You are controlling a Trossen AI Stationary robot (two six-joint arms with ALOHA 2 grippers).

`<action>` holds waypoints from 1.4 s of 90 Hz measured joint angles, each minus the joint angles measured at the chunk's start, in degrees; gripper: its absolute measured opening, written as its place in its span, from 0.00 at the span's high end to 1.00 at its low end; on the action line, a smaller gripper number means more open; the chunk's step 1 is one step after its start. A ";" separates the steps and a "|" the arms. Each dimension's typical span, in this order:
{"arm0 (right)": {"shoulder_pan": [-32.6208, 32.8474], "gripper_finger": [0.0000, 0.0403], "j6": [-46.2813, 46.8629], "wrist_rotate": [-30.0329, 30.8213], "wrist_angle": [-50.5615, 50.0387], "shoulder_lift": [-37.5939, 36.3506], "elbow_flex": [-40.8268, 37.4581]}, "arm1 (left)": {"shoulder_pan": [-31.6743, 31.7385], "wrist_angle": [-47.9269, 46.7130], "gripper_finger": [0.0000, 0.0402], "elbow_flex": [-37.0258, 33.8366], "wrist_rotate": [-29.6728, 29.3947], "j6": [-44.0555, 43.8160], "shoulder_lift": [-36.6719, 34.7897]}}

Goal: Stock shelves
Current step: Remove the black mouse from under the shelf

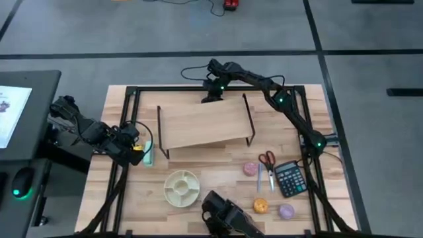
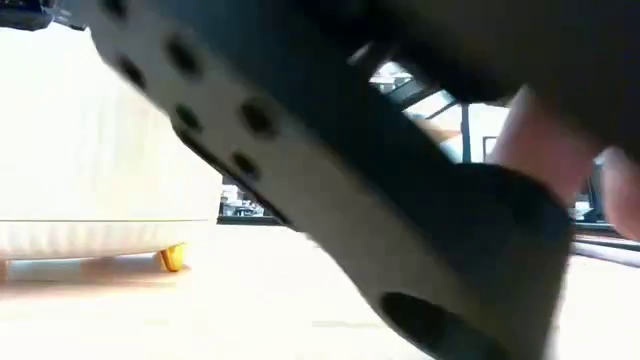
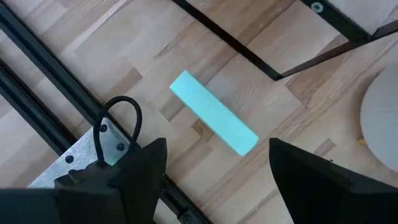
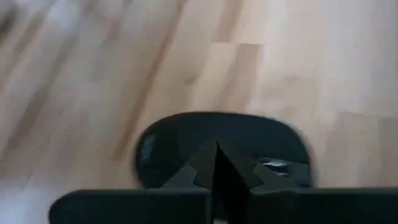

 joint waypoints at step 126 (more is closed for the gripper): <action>-0.45 1.00 -0.01 6.21 -0.07 -1.27 0.15 | 0.02 -0.99 0.36 0.00 4.59 -3.08 0.02</action>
